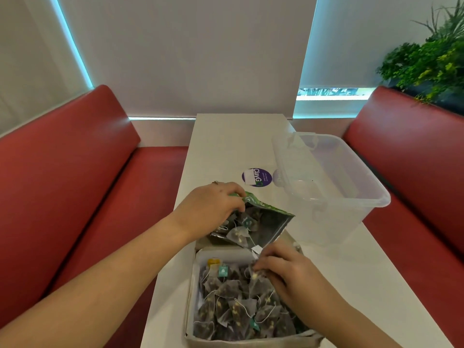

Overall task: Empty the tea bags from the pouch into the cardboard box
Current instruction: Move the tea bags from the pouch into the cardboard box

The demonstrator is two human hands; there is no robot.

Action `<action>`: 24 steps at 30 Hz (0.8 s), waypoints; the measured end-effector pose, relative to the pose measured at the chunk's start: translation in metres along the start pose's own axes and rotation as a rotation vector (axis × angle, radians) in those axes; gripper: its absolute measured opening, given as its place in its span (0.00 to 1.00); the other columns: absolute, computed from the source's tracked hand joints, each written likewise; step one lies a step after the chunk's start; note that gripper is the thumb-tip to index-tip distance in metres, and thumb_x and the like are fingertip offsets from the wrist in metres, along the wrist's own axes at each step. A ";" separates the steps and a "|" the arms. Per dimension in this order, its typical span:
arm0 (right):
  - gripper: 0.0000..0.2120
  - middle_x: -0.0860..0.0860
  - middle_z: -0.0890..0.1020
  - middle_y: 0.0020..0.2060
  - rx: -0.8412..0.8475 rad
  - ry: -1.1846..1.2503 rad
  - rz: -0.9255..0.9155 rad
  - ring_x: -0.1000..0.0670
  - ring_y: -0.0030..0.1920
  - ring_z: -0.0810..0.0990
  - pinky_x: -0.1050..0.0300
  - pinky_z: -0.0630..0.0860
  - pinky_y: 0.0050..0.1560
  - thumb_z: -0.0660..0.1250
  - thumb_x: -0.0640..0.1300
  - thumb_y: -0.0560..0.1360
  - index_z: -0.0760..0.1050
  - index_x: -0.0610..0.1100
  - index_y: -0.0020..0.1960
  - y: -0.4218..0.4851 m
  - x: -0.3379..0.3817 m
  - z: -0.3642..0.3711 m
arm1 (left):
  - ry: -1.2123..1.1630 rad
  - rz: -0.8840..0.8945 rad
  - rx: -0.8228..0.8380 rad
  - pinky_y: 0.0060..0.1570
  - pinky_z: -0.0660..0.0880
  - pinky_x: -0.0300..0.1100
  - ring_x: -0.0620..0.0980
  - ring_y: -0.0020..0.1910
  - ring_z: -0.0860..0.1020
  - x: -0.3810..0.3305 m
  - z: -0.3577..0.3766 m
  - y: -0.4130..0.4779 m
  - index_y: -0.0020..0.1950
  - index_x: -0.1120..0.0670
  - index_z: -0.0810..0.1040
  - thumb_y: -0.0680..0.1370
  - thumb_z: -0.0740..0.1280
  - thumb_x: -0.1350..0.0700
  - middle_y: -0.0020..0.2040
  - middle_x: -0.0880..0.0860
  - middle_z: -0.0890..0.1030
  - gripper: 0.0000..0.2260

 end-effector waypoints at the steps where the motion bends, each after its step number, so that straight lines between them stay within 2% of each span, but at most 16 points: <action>1: 0.11 0.58 0.77 0.50 0.013 -0.001 0.007 0.64 0.47 0.72 0.76 0.69 0.48 0.70 0.40 0.73 0.79 0.54 0.52 -0.005 -0.001 0.000 | 0.034 -0.011 0.027 0.42 0.77 0.44 0.52 0.50 0.79 -0.001 -0.001 0.002 0.56 0.48 0.81 0.76 0.66 0.60 0.61 0.47 0.79 0.12; 3: 0.12 0.58 0.77 0.50 0.028 0.005 0.017 0.65 0.47 0.73 0.78 0.66 0.48 0.70 0.40 0.73 0.79 0.54 0.52 -0.012 -0.003 0.002 | 0.087 -0.027 0.046 0.44 0.77 0.44 0.51 0.52 0.79 -0.003 -0.005 0.006 0.63 0.47 0.77 0.77 0.64 0.60 0.64 0.43 0.77 0.16; 5: 0.11 0.58 0.78 0.49 0.022 0.000 0.017 0.61 0.47 0.76 0.77 0.68 0.48 0.70 0.41 0.73 0.80 0.54 0.51 -0.017 -0.005 0.003 | 0.126 -0.038 0.050 0.44 0.76 0.43 0.50 0.53 0.79 -0.002 -0.008 0.009 0.67 0.45 0.74 0.77 0.63 0.61 0.67 0.40 0.73 0.20; 7: 0.10 0.58 0.80 0.48 0.034 -0.051 -0.003 0.56 0.47 0.79 0.69 0.75 0.47 0.70 0.42 0.72 0.81 0.55 0.50 -0.022 -0.009 0.006 | 0.099 -0.059 0.077 0.48 0.77 0.44 0.48 0.55 0.78 0.002 -0.008 0.010 0.69 0.44 0.70 0.76 0.61 0.63 0.70 0.39 0.69 0.24; 9: 0.12 0.57 0.81 0.52 0.139 -0.115 -0.006 0.52 0.50 0.80 0.59 0.79 0.51 0.67 0.45 0.73 0.80 0.57 0.54 -0.025 -0.012 0.009 | 0.050 -0.065 0.119 0.54 0.76 0.43 0.47 0.58 0.77 0.006 -0.006 0.010 0.71 0.44 0.68 0.75 0.61 0.64 0.72 0.38 0.67 0.26; 11: 0.15 0.58 0.81 0.57 0.232 -0.165 -0.015 0.51 0.54 0.79 0.57 0.76 0.56 0.63 0.45 0.73 0.79 0.59 0.56 -0.027 -0.014 0.009 | -0.003 -0.060 0.140 0.58 0.74 0.43 0.46 0.60 0.76 0.009 -0.004 0.010 0.70 0.44 0.69 0.75 0.61 0.64 0.71 0.38 0.67 0.26; 12: 0.15 0.59 0.81 0.57 0.228 -0.178 -0.015 0.52 0.55 0.79 0.59 0.76 0.56 0.62 0.44 0.73 0.79 0.59 0.56 -0.026 -0.013 0.006 | -0.030 -0.057 0.139 0.60 0.73 0.43 0.45 0.61 0.76 0.010 -0.003 0.009 0.70 0.44 0.69 0.76 0.61 0.64 0.71 0.38 0.68 0.25; 14: 0.14 0.61 0.80 0.53 0.164 -0.146 0.036 0.55 0.52 0.77 0.61 0.76 0.51 0.62 0.42 0.74 0.80 0.58 0.52 -0.020 -0.009 -0.007 | -0.073 -0.055 0.133 0.62 0.71 0.42 0.44 0.64 0.74 0.013 -0.004 0.009 0.70 0.45 0.70 0.76 0.61 0.63 0.71 0.39 0.69 0.24; 17: 0.11 0.57 0.79 0.49 -0.050 -0.063 0.056 0.59 0.48 0.72 0.70 0.69 0.48 0.63 0.39 0.74 0.80 0.51 0.49 0.004 0.003 -0.026 | -0.091 -0.051 0.122 0.64 0.70 0.41 0.43 0.66 0.72 0.016 -0.006 0.010 0.70 0.45 0.70 0.77 0.60 0.63 0.71 0.39 0.68 0.23; 19: 0.12 0.54 0.80 0.52 -0.114 -0.058 0.011 0.55 0.52 0.74 0.64 0.72 0.52 0.62 0.37 0.75 0.80 0.48 0.53 0.030 0.009 -0.026 | -0.048 -0.041 0.131 0.61 0.72 0.41 0.44 0.63 0.74 0.015 -0.008 0.012 0.71 0.43 0.68 0.77 0.61 0.62 0.72 0.38 0.67 0.25; 21: 0.15 0.50 0.79 0.58 -0.033 -0.083 0.002 0.48 0.57 0.75 0.52 0.75 0.56 0.60 0.38 0.76 0.77 0.46 0.60 0.063 0.009 -0.013 | 0.010 -0.029 0.147 0.56 0.73 0.39 0.45 0.60 0.76 0.013 -0.008 0.013 0.72 0.41 0.64 0.76 0.61 0.62 0.72 0.36 0.64 0.27; 24: 0.22 0.44 0.68 0.69 0.261 -0.202 0.093 0.40 0.66 0.67 0.44 0.65 0.67 0.60 0.42 0.77 0.65 0.47 0.71 0.113 0.000 0.019 | 0.029 -0.036 0.152 0.54 0.71 0.38 0.46 0.58 0.76 0.010 -0.007 0.012 0.73 0.41 0.62 0.76 0.58 0.63 0.73 0.35 0.62 0.28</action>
Point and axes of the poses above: each hand's wrist, its own y-axis towards the middle knuckle, its own z-axis out of the palm, x = y × z, the point moved 2 cm from there along y, towards the middle knuckle
